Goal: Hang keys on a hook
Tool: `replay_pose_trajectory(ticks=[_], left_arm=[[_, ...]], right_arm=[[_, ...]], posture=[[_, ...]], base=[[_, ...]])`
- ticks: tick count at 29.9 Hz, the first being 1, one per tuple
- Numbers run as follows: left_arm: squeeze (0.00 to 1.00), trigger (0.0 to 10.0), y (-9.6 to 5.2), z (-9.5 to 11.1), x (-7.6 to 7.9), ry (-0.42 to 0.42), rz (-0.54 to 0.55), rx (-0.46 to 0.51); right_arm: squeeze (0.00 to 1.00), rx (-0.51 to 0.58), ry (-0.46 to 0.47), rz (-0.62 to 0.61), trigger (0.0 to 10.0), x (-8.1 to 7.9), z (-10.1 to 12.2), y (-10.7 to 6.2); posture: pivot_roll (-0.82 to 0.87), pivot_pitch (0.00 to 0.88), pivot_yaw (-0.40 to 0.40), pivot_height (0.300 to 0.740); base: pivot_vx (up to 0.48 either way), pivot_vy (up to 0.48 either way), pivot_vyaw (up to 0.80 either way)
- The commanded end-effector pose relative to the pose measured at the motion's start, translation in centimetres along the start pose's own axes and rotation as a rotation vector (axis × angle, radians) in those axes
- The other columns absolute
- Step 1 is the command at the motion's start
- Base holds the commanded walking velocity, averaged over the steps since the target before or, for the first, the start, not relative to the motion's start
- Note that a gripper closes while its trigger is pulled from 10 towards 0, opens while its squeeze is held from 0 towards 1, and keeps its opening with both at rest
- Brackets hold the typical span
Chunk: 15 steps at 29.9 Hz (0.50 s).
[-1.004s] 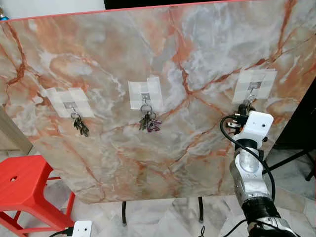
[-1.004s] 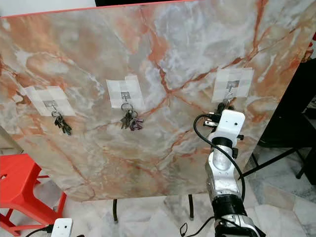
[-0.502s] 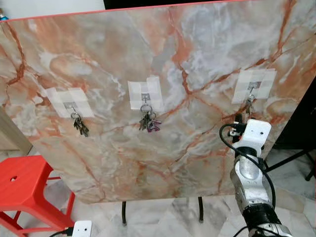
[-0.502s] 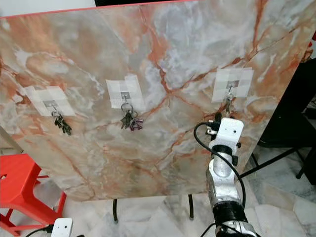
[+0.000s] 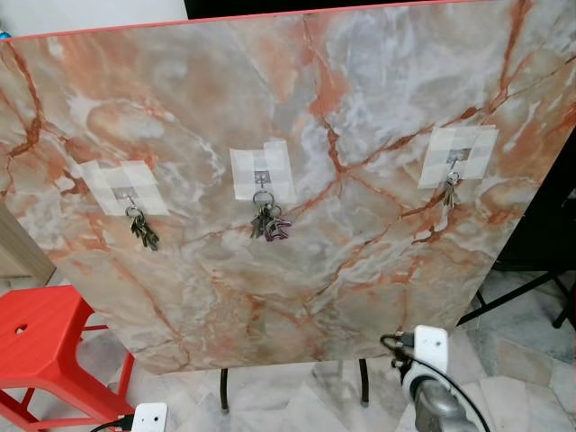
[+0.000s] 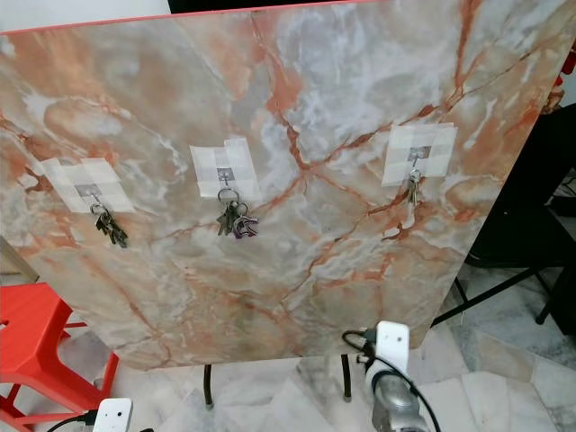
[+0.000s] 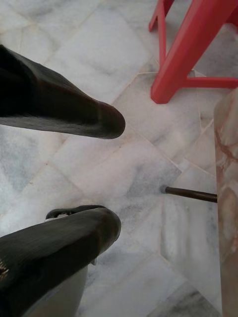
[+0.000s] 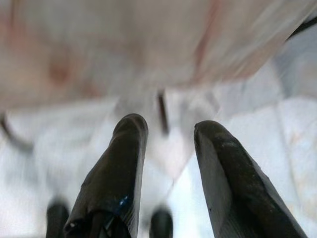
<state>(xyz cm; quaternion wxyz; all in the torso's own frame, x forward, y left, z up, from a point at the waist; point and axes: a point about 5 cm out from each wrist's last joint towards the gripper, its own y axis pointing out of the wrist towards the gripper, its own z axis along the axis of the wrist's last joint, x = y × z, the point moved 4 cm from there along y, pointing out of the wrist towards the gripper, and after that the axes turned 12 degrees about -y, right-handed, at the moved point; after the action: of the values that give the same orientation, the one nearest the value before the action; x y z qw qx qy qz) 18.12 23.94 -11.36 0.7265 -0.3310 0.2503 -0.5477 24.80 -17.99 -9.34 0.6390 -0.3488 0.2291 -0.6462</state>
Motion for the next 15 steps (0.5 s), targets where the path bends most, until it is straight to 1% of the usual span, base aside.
replay_pose_trajectory(ticks=[1,2,4,5,7,12,15], left_arm=[[0.0,10.0,-0.2,-0.7,-1.0,0.013,0.029,-0.026],[0.0,10.0,-0.2,-0.7,-1.0,0.013,0.029,-0.026],[0.0,10.0,-0.2,-0.7,-1.0,0.009,0.03,-0.028],[0.0,10.0,-0.2,-0.7,-1.0,0.009,0.03,-0.028],[0.0,10.0,-0.2,-0.7,-0.9,0.002,0.032,-0.03],[0.0,10.0,-0.2,-0.6,-0.9,-0.001,0.033,-0.032],[0.0,10.0,-0.2,-0.6,-0.9,0.0,0.031,-0.034]], right_arm=[[0.0,-0.11,-0.036,0.035,10.0,-0.9,-3.1,-0.5],[0.0,-0.11,-0.036,0.035,10.0,-0.9,-3.1,-0.5],[0.0,-0.177,-0.048,0.037,10.0,-1.0,-5.0,-0.9],[0.0,-0.177,-0.048,0.037,10.0,-1.0,-5.0,-0.9],[0.0,-0.25,-0.017,0.034,10.0,-1.2,-7.4,-1.7],[0.0,-0.251,-0.016,0.049,10.0,-1.6,-7.6,-1.7],[0.0,-0.253,-0.015,0.044,10.0,-1.5,-7.6,-1.7]], posture=[[0.03,0.0,0.046,0.74],[0.03,0.0,0.046,0.74],[0.03,0.0,0.044,0.74],[0.03,0.0,0.044,0.74],[0.04,0.0,0.038,0.74],[0.03,0.0,0.042,0.74],[0.03,0.0,0.042,0.74]], base=[[0.0,0.0,0.0],[0.0,0.0,0.0],[0.0,0.0,0.0],[0.0,0.0,0.0],[0.0,0.0,0.0],[0.0,0.0,0.0],[0.0,0.0,0.0]])
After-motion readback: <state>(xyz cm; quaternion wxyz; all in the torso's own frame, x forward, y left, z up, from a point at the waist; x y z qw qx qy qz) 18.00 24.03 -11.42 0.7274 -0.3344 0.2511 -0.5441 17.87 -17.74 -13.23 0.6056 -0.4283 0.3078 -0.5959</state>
